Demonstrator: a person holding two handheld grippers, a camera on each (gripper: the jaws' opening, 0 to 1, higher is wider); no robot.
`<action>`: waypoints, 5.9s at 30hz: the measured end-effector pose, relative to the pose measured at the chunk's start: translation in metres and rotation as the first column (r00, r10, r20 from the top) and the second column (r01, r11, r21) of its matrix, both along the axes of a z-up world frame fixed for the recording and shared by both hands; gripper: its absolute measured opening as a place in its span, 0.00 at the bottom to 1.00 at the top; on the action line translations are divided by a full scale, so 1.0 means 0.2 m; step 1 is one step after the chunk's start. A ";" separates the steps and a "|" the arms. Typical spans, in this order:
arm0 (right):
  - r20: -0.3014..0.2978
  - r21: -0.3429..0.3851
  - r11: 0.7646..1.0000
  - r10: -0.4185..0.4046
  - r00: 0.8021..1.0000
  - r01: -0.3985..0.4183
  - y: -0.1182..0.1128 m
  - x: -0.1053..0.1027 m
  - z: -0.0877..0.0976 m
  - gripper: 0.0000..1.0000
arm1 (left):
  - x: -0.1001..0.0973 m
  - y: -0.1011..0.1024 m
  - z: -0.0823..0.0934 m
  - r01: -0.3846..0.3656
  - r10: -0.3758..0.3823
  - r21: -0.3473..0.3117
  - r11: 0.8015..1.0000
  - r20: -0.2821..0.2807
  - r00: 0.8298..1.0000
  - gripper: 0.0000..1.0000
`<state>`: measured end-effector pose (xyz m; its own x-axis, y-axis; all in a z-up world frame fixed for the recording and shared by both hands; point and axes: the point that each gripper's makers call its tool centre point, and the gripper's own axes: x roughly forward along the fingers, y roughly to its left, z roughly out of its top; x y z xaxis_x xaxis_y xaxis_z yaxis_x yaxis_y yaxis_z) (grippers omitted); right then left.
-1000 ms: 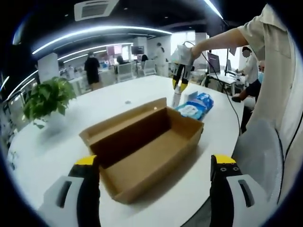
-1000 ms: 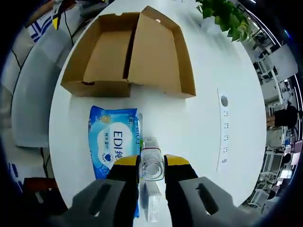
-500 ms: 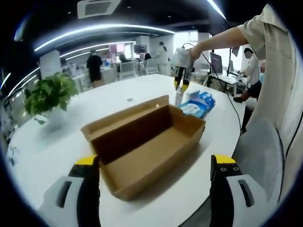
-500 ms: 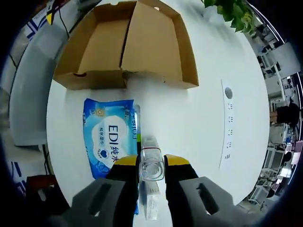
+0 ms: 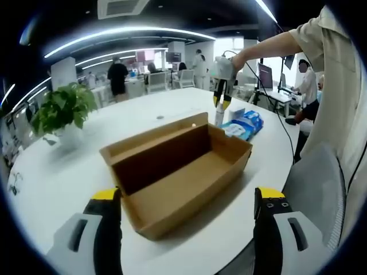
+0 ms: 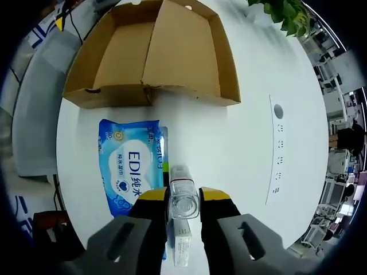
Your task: Operate the shoe box by opening the lid, removing the specified soft item, and placing it in the target area until the item is outside and the box remains undamaged.
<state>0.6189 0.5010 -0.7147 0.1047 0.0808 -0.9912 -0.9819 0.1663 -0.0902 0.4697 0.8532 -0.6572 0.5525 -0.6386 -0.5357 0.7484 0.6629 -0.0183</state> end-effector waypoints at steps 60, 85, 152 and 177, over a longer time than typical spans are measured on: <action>-0.006 0.451 0.659 -0.672 0.741 0.602 0.35 0.29 0.19 0.37 | 0.22 0.36 -0.22 -0.436 0.443 0.080 0.896 -0.165 0.881 0.26; -0.214 0.465 0.349 -0.848 0.486 0.814 0.49 0.40 -0.05 0.30 | 0.23 0.36 -0.30 -0.473 0.473 0.056 0.880 -0.210 0.856 0.03; -0.074 0.614 0.400 -0.829 0.554 0.681 0.51 0.34 0.13 0.02 | 0.24 0.37 -0.30 -0.499 0.504 0.083 0.863 -0.205 0.839 0.01; 0.049 0.745 0.447 -0.777 0.627 0.495 0.53 0.25 0.31 0.01 | 0.24 0.36 -0.30 -0.496 0.505 0.096 0.863 -0.203 0.839 0.01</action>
